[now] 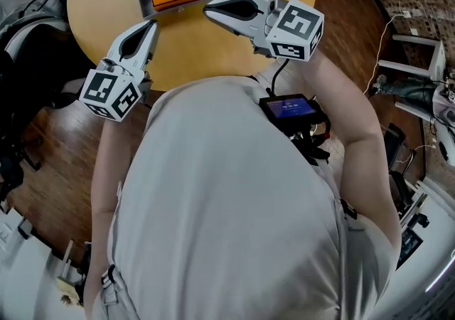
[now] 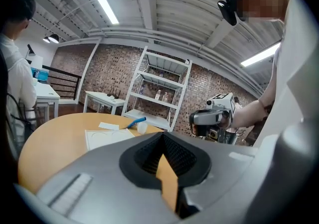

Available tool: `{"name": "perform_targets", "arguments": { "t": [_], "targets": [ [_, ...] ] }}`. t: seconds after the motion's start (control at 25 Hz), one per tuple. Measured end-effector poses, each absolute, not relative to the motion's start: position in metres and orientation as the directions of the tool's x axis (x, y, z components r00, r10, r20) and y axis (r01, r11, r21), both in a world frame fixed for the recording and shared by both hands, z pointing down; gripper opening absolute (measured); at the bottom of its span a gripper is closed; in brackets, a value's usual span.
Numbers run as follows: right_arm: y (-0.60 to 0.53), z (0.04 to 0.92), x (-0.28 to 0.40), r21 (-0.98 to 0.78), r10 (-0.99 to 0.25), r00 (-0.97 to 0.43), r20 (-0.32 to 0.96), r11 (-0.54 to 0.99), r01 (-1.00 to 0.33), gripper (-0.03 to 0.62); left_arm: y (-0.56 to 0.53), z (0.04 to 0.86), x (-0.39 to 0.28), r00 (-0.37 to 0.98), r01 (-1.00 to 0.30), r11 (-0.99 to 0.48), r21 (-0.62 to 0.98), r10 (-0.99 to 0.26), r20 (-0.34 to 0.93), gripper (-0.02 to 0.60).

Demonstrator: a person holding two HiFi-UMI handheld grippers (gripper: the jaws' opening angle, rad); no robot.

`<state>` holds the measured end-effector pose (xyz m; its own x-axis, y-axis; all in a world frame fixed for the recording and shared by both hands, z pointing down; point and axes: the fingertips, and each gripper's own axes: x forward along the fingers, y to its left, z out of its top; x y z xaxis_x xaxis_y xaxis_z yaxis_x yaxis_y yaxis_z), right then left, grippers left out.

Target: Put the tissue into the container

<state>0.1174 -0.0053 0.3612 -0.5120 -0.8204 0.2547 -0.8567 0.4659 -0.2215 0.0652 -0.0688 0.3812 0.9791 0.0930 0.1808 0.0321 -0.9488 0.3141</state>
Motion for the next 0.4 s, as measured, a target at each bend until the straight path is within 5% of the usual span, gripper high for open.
{"name": "perform_targets", "arguments": {
  "t": [0.4],
  "targets": [
    [-0.0097,0.3605,0.1134,-0.185,-0.809,-0.522,0.271,0.488,-0.853,-0.005,-0.0715,0.3815,0.0607,0.978,0.020,-0.958,0.285,0.077,0.191,0.000]
  ]
}}
